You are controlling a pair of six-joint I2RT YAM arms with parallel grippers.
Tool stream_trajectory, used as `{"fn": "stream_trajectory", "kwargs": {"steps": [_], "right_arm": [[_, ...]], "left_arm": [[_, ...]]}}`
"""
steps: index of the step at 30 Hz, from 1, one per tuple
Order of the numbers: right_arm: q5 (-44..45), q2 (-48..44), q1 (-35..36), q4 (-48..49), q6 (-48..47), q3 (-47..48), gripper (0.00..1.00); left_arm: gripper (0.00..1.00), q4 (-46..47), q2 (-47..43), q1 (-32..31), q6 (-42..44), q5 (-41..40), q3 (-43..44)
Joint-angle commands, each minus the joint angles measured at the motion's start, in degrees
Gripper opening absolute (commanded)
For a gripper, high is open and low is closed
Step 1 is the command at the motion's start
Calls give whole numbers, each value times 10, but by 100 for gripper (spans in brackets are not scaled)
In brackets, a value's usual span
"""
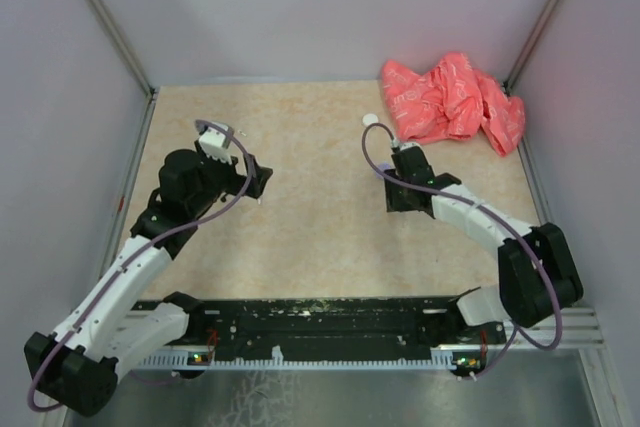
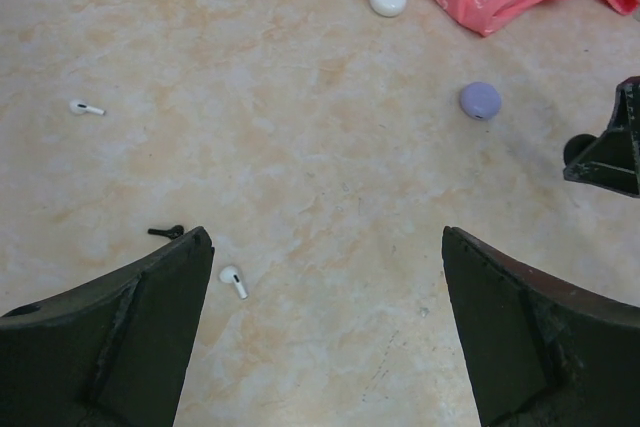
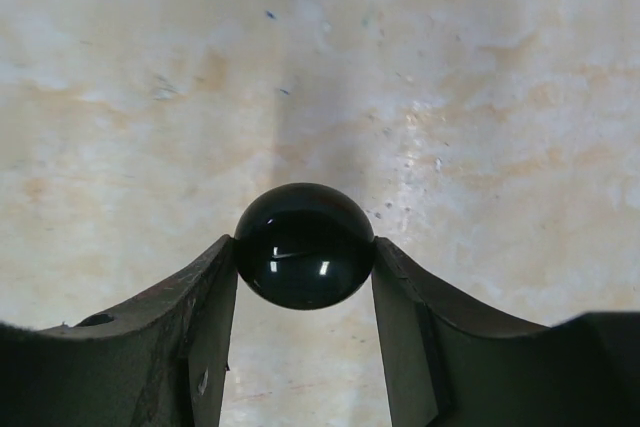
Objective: Insert the wireless bluetooth earbuds into the charging case
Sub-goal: Pick up the charging case at the center of the board.
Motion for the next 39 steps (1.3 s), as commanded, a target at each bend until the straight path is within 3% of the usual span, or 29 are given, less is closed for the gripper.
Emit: {"fn": "stream_trajectory", "kwargs": {"steps": [1, 18, 24, 39], "right_arm": [[17, -56, 44, 67, -14, 43, 49], [-56, -164, 143, 283, -72, -17, 47], [-65, -170, 188, 373, -101, -45, 47], [-20, -129, 297, 473, -163, -46, 47]], "left_arm": [[100, 39, 11, 3, -49, 73, -6], [96, 139, 46, 1, -210, 240, -16], [92, 175, 67, -8, -252, 258, -22], [68, 243, 121, -43, -295, 266, -25]]}}
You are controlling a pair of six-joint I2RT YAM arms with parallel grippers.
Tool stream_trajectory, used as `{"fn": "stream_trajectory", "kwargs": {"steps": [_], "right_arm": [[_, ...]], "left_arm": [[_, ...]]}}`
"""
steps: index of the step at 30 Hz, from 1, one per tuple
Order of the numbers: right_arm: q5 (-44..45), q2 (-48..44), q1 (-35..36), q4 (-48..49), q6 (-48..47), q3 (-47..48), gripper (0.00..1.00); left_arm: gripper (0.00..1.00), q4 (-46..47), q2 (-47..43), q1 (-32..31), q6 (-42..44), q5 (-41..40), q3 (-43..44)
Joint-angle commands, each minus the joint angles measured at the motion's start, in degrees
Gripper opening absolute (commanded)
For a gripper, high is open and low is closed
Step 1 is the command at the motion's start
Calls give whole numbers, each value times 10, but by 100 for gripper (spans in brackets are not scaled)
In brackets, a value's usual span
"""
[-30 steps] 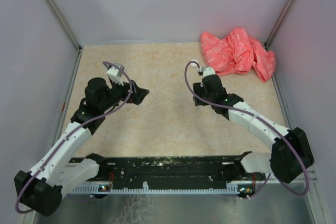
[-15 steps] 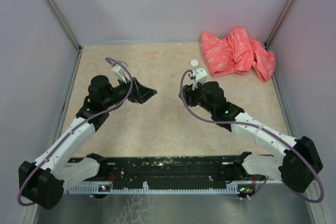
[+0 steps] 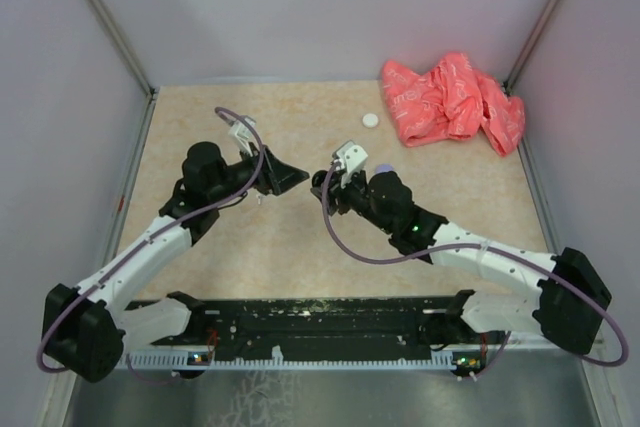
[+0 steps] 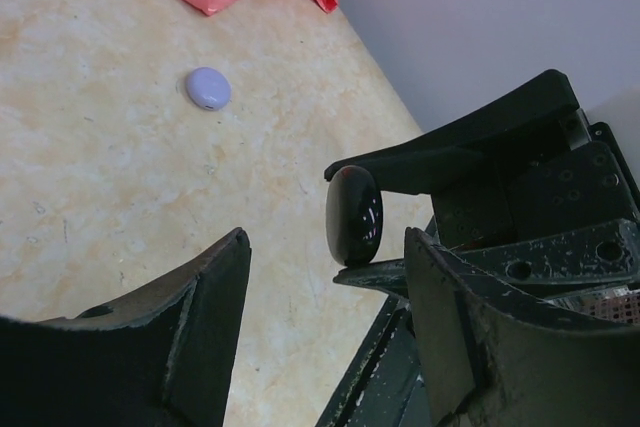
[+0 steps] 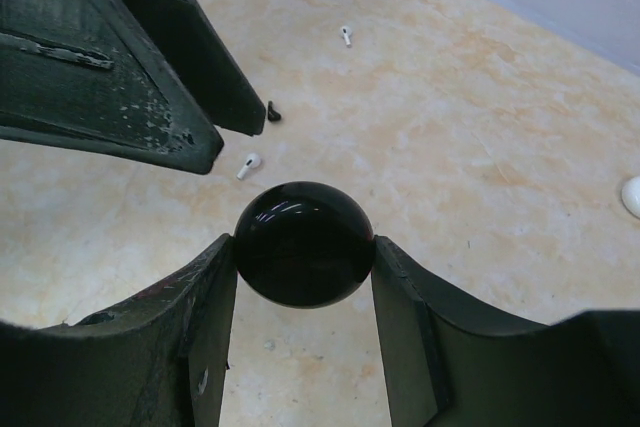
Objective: Insert the wireless bluetooth earbuds into the charging case
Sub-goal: Pick up the charging case at the center of the board.
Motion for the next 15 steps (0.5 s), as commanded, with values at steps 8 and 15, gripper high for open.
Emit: {"fn": "stream_trajectory", "kwargs": {"steps": [8, 15], "right_arm": [[30, 27, 33, 65, -26, 17, 47], [30, 32, 36, 65, -32, 23, 47]], "left_arm": [[58, 41, 27, -36, 1, -10, 0], [50, 21, 47, -60, 30, -34, 14]]}}
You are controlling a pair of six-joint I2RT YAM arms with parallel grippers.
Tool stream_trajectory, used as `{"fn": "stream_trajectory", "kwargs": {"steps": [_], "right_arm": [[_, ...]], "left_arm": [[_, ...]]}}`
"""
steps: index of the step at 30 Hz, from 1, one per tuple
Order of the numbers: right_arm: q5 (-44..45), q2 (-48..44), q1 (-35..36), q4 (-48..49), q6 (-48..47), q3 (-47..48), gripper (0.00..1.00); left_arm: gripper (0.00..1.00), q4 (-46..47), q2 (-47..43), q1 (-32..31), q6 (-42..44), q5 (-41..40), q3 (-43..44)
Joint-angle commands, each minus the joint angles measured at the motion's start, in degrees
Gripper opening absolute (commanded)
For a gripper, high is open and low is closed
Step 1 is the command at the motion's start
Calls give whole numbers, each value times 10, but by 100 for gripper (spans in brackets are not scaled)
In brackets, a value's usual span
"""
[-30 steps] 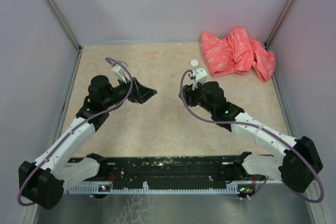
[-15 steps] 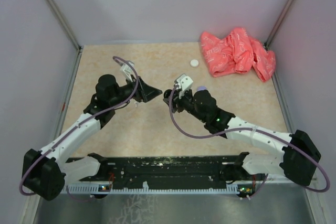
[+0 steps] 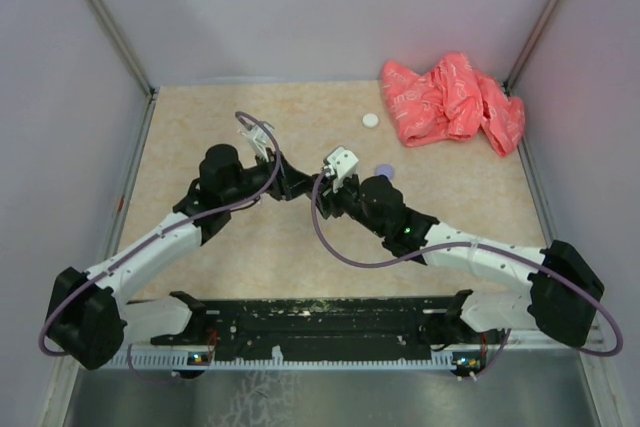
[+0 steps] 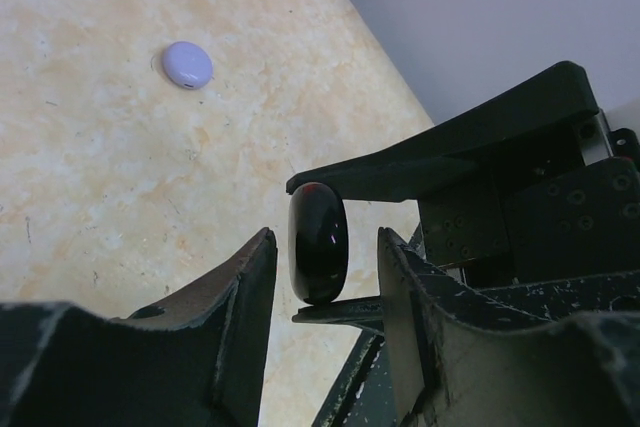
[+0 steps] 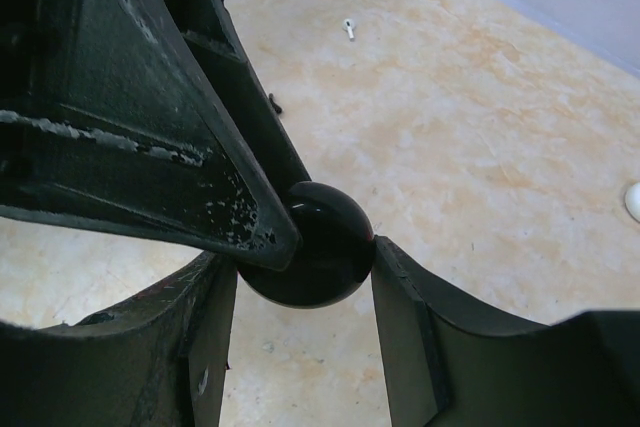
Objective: Insert the wireless bluetooth earbuds into the charging case
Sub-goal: Pick up the charging case at the center of the board.
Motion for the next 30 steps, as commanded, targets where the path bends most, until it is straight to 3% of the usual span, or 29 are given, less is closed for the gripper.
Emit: {"fn": "stream_trajectory", "kwargs": {"steps": [1, 6, 10, 17, 22, 26, 30], "right_arm": [[6, 0, 8, 39, -10, 23, 47], [8, 1, 9, 39, -11, 23, 47], [4, 2, 9, 41, -11, 21, 48], [-2, -3, 9, 46, -14, 12, 64], [-23, -12, 7, 35, -48, 2, 76], [-79, -33, -18, -3, -36, 4, 85], [-203, -45, -90, -15, 26, 3, 90]], "left_arm": [[49, -3, 11, -15, 29, -18, 16], [44, -14, 16, -23, 48, -33, 23], [32, -23, 10, -23, 65, -40, 26], [14, -52, -6, -22, 117, -60, 34], [9, -76, -24, -18, 166, -79, 37], [8, -111, -37, -13, 206, -85, 47], [4, -144, -45, -9, 246, -68, 62]]}}
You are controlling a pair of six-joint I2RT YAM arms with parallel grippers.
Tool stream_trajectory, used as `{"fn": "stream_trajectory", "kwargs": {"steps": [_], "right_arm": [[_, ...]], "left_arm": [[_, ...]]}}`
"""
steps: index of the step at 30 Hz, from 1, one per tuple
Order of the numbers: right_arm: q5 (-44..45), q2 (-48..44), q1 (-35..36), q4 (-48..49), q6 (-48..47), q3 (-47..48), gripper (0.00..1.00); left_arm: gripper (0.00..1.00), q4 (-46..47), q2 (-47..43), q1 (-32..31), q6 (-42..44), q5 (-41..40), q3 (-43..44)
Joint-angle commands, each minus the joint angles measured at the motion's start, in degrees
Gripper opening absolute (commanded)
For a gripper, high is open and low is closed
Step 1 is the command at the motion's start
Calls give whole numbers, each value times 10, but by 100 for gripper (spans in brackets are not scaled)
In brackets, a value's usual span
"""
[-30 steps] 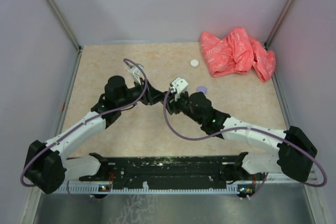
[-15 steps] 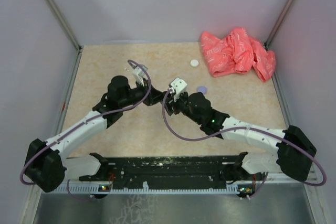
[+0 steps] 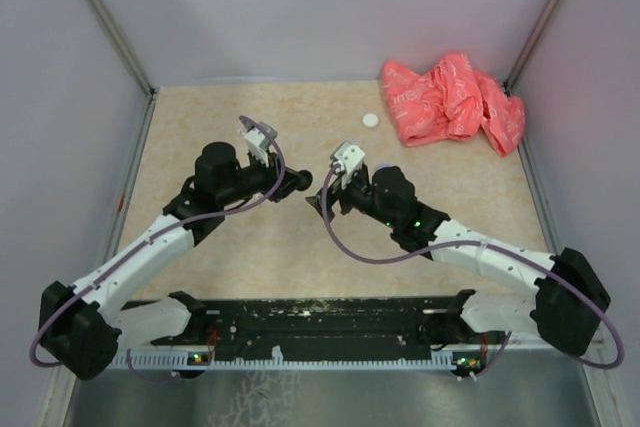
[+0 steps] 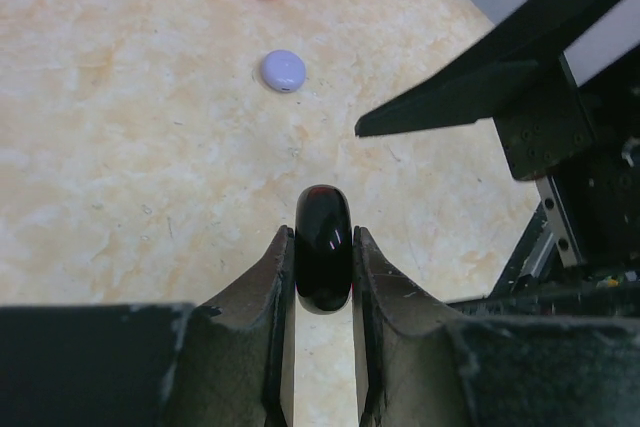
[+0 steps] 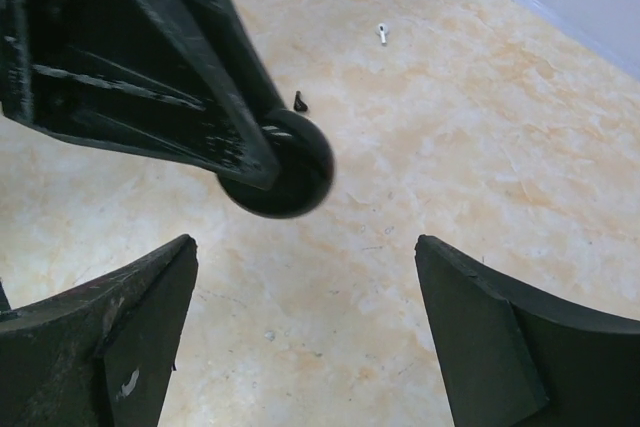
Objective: Insert the wireless bluetooth earbuds into the charging case
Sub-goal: Pick up the charging case at the center of the board.
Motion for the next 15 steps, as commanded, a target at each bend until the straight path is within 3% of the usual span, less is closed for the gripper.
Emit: {"fn": "stream_trajectory", "kwargs": {"steps": [1, 3, 15], "right_arm": [[-156, -31, -79, 15, 69, 0, 92], [-214, -31, -107, 37, 95, -8, 98], [-421, 3, -158, 138, 116, -14, 98]], "left_arm": [[4, -42, -18, 8, 69, 17, 36], [2, -50, -21, 12, 83, 34, 40], [3, -103, -6, 23, 177, 214, 93]]}}
